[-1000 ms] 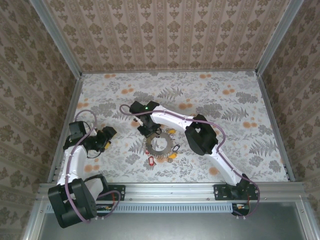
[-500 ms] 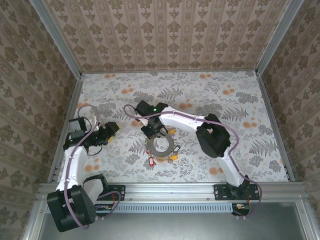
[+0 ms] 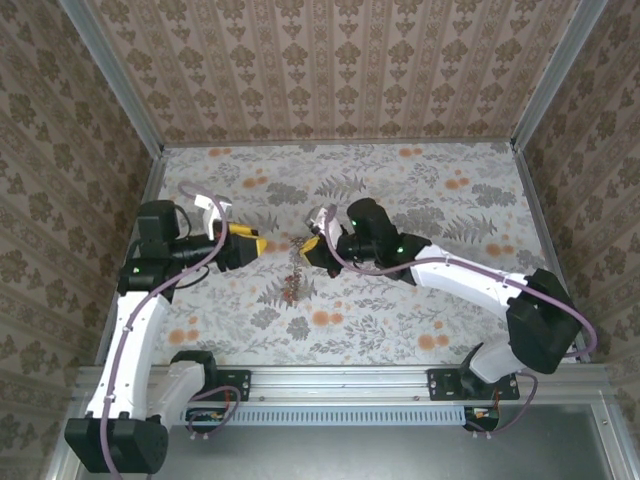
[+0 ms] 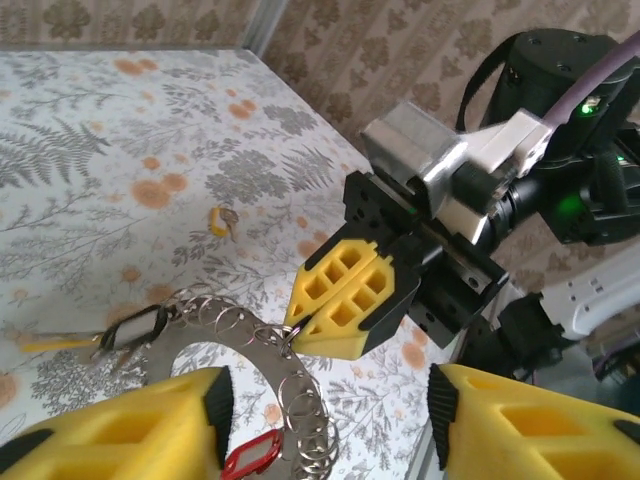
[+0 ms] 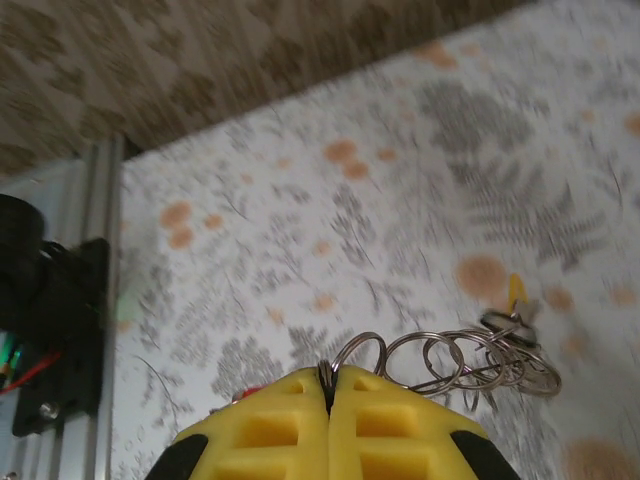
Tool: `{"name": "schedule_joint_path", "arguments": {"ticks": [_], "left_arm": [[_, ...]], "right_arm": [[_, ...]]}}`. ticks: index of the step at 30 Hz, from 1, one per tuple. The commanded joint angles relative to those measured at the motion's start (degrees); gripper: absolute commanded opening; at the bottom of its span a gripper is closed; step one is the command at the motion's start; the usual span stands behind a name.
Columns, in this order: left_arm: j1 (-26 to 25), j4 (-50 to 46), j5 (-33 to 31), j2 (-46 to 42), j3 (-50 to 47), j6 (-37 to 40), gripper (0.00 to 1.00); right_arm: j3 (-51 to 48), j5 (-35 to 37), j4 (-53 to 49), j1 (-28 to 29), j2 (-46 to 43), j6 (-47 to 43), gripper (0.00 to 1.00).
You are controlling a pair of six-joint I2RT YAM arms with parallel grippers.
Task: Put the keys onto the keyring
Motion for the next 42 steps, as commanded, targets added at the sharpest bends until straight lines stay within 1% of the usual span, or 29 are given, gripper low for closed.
{"name": "schedule_joint_path", "arguments": {"ticks": [1,4,5,6,7,9,10,11,15,18,22,25,26,29,31,37,42], "left_arm": [[-2.0,-10.7,5.7,0.3,3.7,19.3,0.46],[-4.4,-16.9,12.7,0.8,3.9,35.3,0.27],[-4.9,-18.2,15.7,0.6,3.3,40.8,0.24],[-5.3,-18.5,17.5,0.1,2.5,44.8,0.23],[-5.8,-16.4,17.5,-0.4,1.5,44.4,0.24],[-6.8,-6.4,12.4,-2.3,-1.2,34.0,0.27],[-7.1,-3.6,10.0,-3.2,-2.1,30.4,0.29],[-7.4,-2.3,8.0,-3.8,-2.7,29.3,0.29],[-8.7,-2.3,3.3,-4.6,-3.7,29.6,0.29],[-10.3,-2.0,1.1,-4.4,-4.3,29.6,0.25],[-12.2,0.0,0.1,-4.5,-5.1,30.0,0.19],[-13.4,1.2,-0.9,-4.5,-5.4,30.5,0.18],[-13.7,1.5,-1.3,-4.5,-5.5,30.7,0.18],[-14.2,1.7,-1.8,-4.3,-5.7,31.2,0.13],[-14.4,1.6,-2.0,-4.5,-5.9,31.4,0.12],[-14.5,1.4,-4.7,-5.1,-6.8,32.1,0.13],[-14.7,1.2,-6.5,-5.7,-7.1,31.9,0.17]], "right_arm": [[-2.7,-8.7,19.6,-0.6,-2.7,1.3,0.00],[-4.9,-10.9,28.2,-0.7,-2.9,2.8,0.00],[-5.7,-10.9,30.8,-0.6,-2.9,3.4,0.00],[-6.5,-10.8,32.9,-0.6,-2.9,3.7,0.00],[-7.1,-10.9,34.3,-0.7,-2.9,3.8,0.00],[-7.8,-11.6,35.8,-0.6,-3.0,4.0,0.00],[-8.1,-12.3,36.3,-0.7,-3.1,3.9,0.00],[-8.3,-13.0,36.7,-0.7,-3.1,4.0,0.00],[-8.4,-14.7,37.4,-0.6,-2.8,3.9,0.00],[-8.2,-15.2,37.7,-0.7,-2.4,3.9,0.00],[-7.7,-15.7,37.4,-0.6,-1.8,3.4,0.00],[-7.1,-16.1,36.1,0.0,-1.6,2.5,0.00],[-6.8,-16.2,35.0,0.2,-1.6,1.8,0.00],[-5.7,-16.7,30.2,0.9,-1.9,-1.4,0.00],[-5.2,-16.8,27.0,1.4,-2.3,-3.9,0.00],[-5.2,-17.4,25.6,1.5,-3.0,-4.8,0.00],[-5.4,-17.0,25.4,1.6,-3.5,-5.0,0.00]]}}
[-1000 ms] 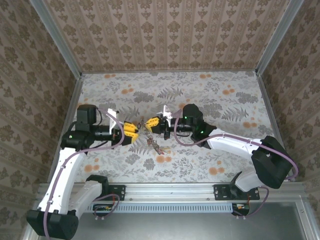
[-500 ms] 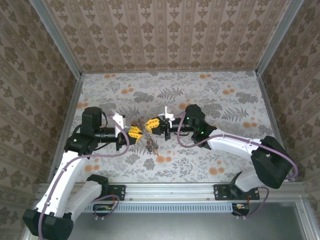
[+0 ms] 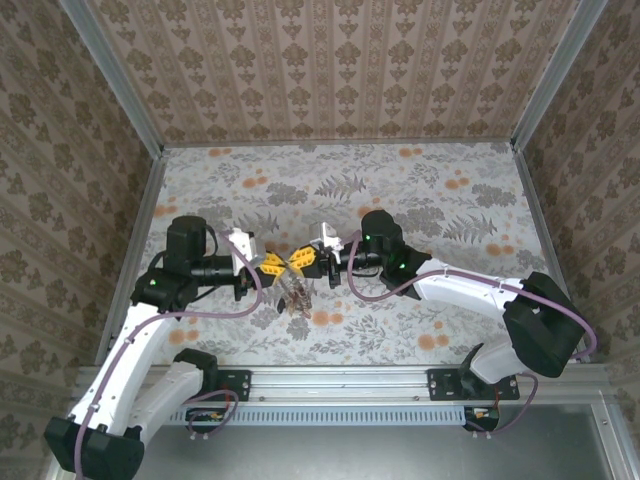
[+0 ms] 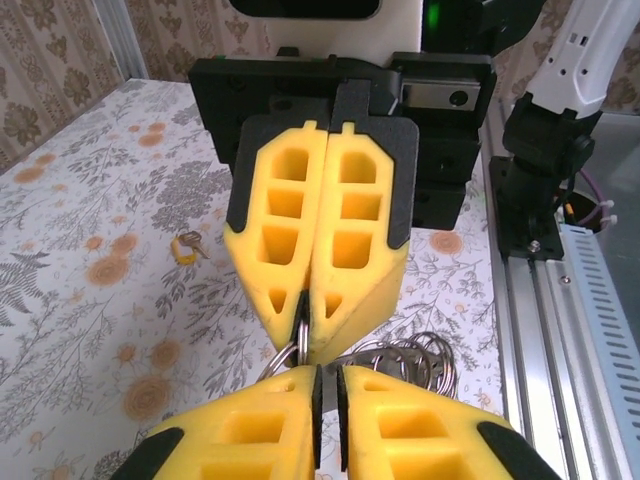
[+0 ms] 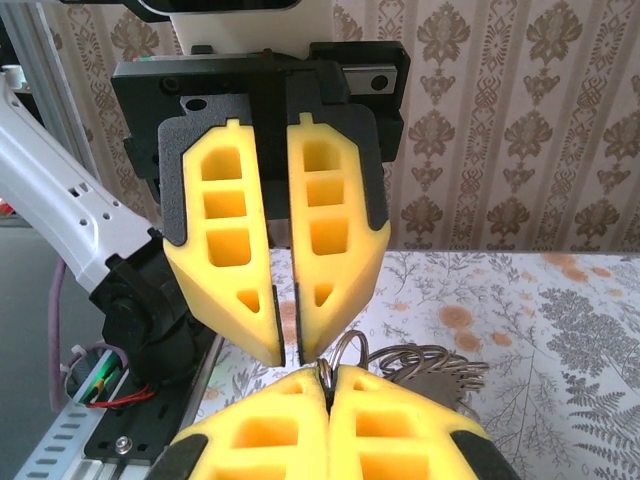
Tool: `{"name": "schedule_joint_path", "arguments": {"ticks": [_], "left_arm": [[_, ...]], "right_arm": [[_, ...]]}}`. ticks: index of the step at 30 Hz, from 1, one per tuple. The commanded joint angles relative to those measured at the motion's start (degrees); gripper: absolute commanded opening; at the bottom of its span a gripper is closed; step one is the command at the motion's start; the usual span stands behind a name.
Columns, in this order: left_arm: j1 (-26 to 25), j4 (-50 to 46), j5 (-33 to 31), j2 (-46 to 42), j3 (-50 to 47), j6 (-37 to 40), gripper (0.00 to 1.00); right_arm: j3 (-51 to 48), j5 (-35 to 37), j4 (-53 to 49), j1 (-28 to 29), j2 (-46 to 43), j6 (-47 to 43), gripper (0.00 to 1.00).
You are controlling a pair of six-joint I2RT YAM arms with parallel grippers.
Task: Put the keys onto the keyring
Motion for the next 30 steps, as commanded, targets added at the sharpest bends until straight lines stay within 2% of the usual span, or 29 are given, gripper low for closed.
{"name": "schedule_joint_path", "arguments": {"ticks": [1,17,25,30], "left_arm": [[-0.5,0.4,-1.2,-1.1,-0.7,1.1,0.17],[-2.3,4.2,-0.7,-0.6,-3.0,-0.1,0.18],[-2.7,5.2,0.0,-1.1,-4.5,1.3,0.17],[-2.7,5.5,0.1,-1.4,-5.3,1.6,0.17]], "right_arm": [[2.2,-1.4,1.4,0.4,-2.6,-1.2,0.00],[2.4,2.7,2.0,2.0,-2.1,-0.7,0.00],[0.4,6.6,8.9,2.4,-1.4,2.4,0.00],[-0.2,7.4,9.8,2.5,-1.5,2.6,0.00]]}}
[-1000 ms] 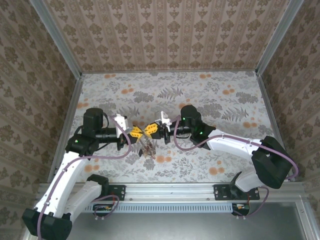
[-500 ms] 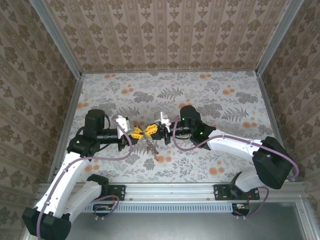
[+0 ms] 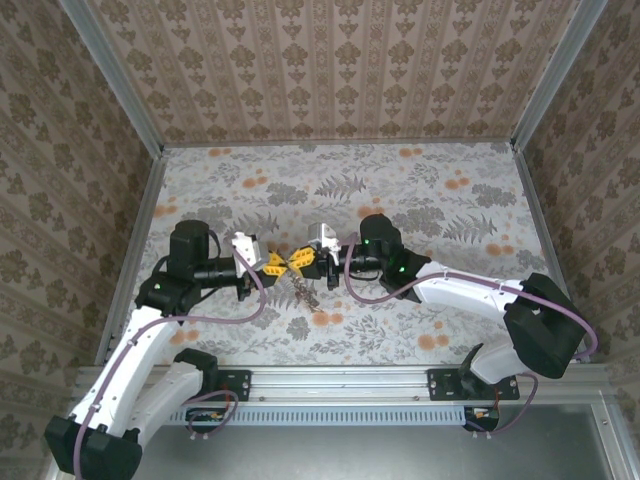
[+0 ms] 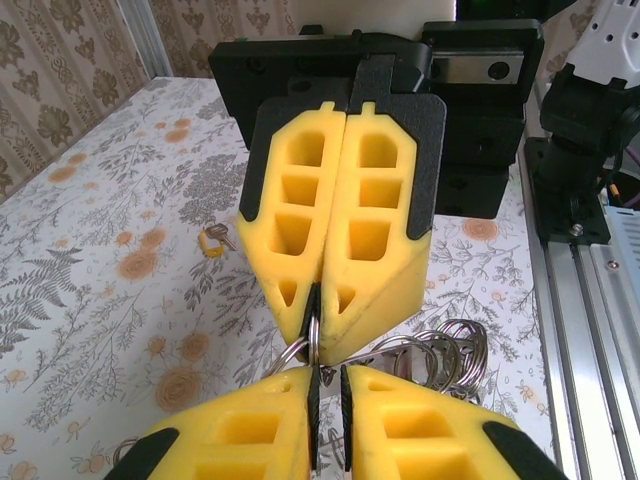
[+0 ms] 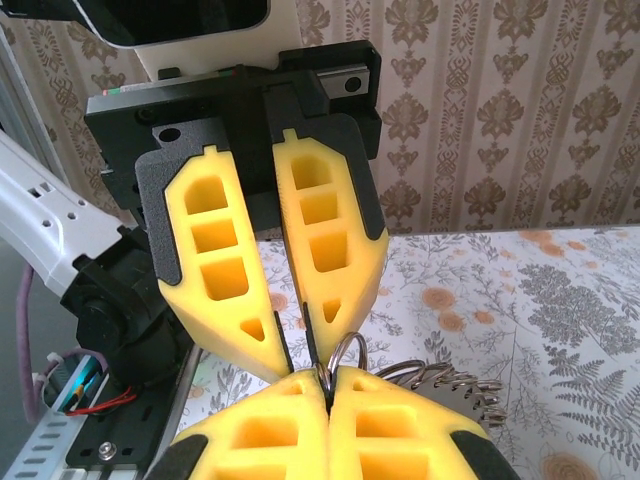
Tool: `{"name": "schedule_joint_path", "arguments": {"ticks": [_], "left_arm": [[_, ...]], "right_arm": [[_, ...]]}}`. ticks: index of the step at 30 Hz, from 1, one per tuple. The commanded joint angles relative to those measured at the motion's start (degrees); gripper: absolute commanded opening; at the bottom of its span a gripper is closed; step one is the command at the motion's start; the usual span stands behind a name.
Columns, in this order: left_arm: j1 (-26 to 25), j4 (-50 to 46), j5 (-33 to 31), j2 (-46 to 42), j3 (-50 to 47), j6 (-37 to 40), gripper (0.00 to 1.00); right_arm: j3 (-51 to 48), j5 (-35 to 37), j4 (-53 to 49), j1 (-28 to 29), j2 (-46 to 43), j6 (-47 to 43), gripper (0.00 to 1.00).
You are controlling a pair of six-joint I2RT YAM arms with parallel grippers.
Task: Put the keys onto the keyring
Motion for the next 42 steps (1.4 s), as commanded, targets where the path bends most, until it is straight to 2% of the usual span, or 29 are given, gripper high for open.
{"name": "schedule_joint_path", "arguments": {"ticks": [1,7,24,28,34,42], "left_arm": [[-1.3,0.5,3.5,-0.2,-1.6,1.3,0.17],[-1.6,3.6,4.8,0.6,-2.3,1.5,0.17],[-2.4,4.9,8.4,-0.4,-4.7,2.7,0.20],[-2.4,6.5,10.2,-0.1,-5.0,1.8,0.25],[-2.4,7.6,7.2,-0.2,-5.6,0.3,0.35],[-2.3,9.0,5.9,-0.7,-5.0,-2.1,0.34]], "right_arm": [[0.9,2.0,9.7,1.1,-0.9,1.2,0.00],[1.4,2.7,10.9,1.3,0.0,1.5,0.00],[-1.5,6.4,14.0,1.8,-1.8,0.7,0.00],[-1.6,5.8,14.9,1.7,-1.7,0.6,0.00],[-2.1,4.9,16.3,1.8,-1.7,0.5,0.00],[-2.7,4.5,16.2,1.9,-2.2,-0.1,0.00]]}}
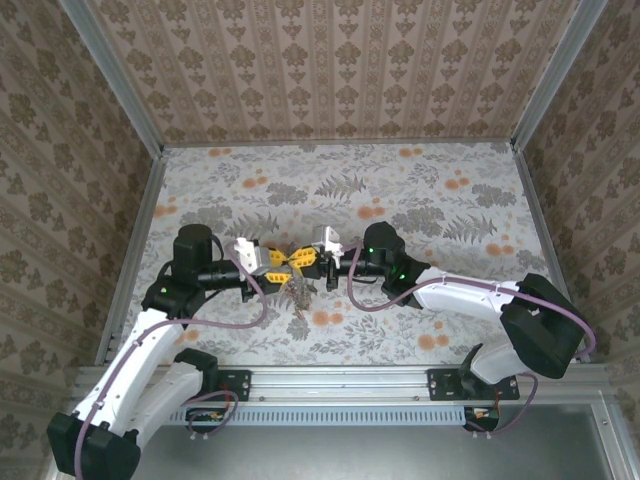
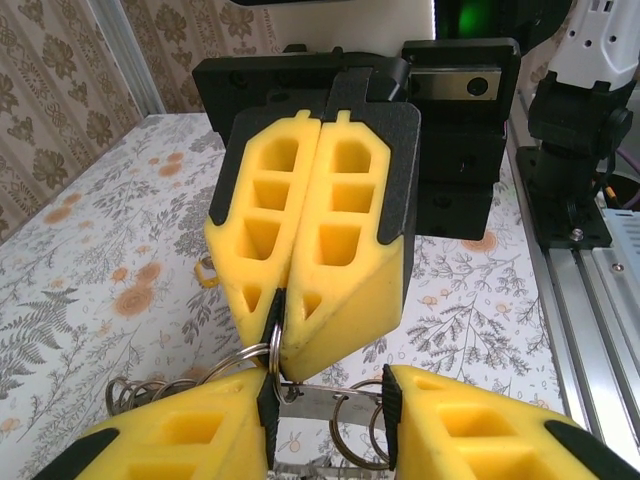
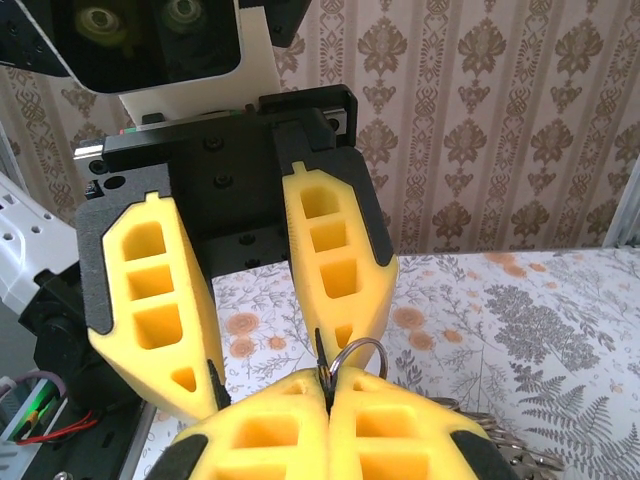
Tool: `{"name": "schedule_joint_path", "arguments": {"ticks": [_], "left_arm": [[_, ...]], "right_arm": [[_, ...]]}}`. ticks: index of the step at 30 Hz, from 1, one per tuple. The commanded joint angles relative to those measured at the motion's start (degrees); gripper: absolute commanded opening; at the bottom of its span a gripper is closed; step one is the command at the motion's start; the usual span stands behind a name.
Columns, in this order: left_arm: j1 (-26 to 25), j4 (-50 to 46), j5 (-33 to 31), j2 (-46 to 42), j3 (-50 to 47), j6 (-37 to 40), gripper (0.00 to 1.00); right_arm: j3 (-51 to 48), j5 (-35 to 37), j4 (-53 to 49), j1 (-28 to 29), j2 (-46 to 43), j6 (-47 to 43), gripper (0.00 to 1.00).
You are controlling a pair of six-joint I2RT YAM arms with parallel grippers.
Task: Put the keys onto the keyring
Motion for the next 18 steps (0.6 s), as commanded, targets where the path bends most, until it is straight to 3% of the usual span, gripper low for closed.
{"name": "schedule_joint_path", "arguments": {"ticks": [1,13,18], "left_arm": [[-1.5,0.3,4.0,-0.1,-0.3,-1.5,0.32],[-1.6,-2.2,7.5,0.7,1.4,1.7,0.02],[-1.6,-6.6,5.5,1.0,3.1,4.8,0.00]], "right_arm": [[1.1,0.2,7.6,1.0,-2.1,-0.6,0.00],[1.5,-4.2,4.9,1.0,-2.5,-3.6,0.00],[3.3,-5.4,-7.5,0.9,-5.5,-10.9,0.00]]}}
